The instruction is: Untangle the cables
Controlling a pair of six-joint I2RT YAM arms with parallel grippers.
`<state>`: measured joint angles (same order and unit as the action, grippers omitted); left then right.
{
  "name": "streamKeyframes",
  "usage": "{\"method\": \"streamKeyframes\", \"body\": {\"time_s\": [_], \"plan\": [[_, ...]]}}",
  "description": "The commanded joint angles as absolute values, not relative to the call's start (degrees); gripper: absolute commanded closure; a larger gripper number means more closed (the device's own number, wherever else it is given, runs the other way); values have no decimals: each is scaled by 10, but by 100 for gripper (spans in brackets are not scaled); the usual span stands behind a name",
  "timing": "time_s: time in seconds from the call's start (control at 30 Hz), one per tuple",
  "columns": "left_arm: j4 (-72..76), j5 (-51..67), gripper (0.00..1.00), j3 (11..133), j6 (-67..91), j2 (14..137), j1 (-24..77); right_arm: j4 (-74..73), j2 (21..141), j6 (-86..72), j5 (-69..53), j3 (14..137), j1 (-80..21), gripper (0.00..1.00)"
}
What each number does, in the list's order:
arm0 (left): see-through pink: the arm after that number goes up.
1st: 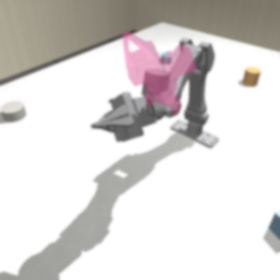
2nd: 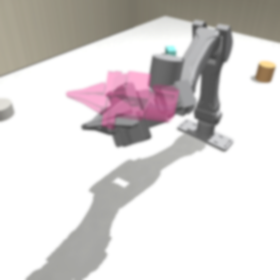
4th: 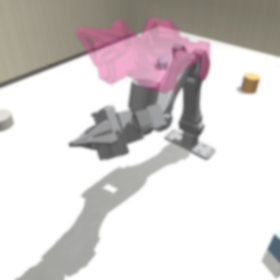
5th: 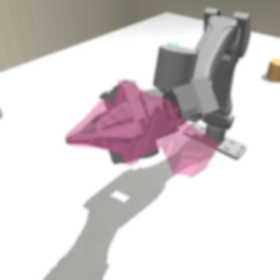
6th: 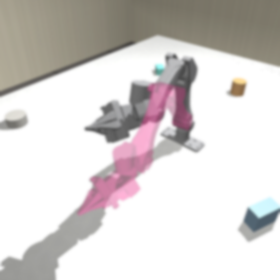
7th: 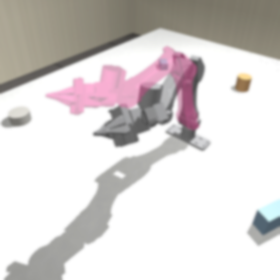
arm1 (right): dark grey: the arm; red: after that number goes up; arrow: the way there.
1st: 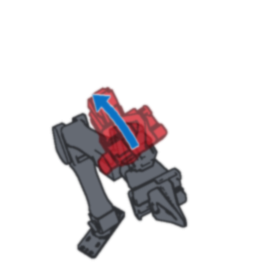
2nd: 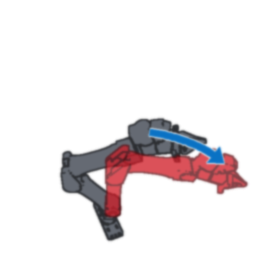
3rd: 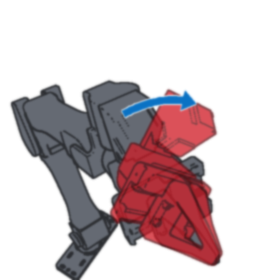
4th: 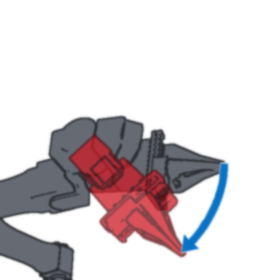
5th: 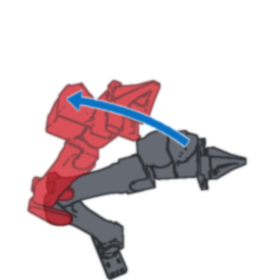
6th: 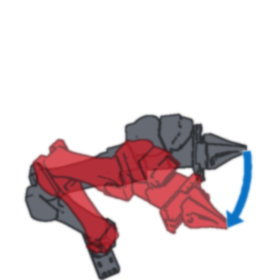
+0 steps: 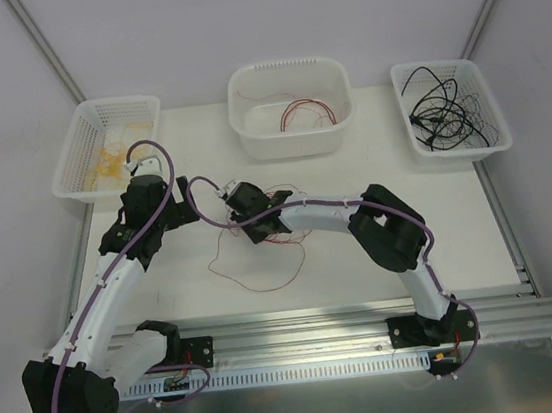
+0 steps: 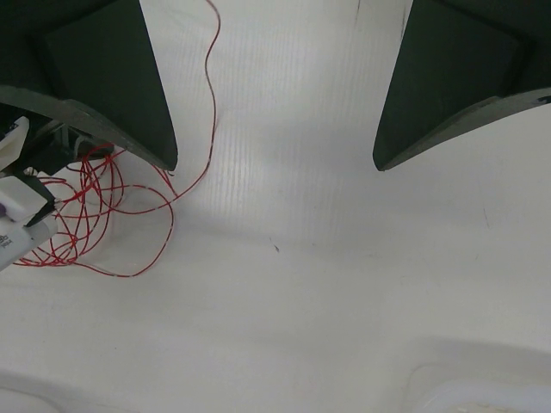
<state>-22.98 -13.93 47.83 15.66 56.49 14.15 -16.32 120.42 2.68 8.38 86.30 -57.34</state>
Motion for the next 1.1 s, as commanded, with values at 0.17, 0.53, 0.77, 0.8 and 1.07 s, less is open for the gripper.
{"method": "streamKeyframes", "body": {"time_s": [0.17,0.53,0.77,0.8,1.07], "plan": [[-216,-131,1,472,160,560,135,-163,1132,57,153,831,-563,99],[-216,-121,1,472,160,563,136,-293,958,155,187,978,-512,99],[-216,-115,1,473,161,565,135,-291,943,222,174,1140,-441,99],[-216,-114,1,472,161,566,135,-272,952,230,178,1150,-435,99],[-216,-107,1,469,161,569,136,-91,1016,286,190,1196,-349,99]]}}
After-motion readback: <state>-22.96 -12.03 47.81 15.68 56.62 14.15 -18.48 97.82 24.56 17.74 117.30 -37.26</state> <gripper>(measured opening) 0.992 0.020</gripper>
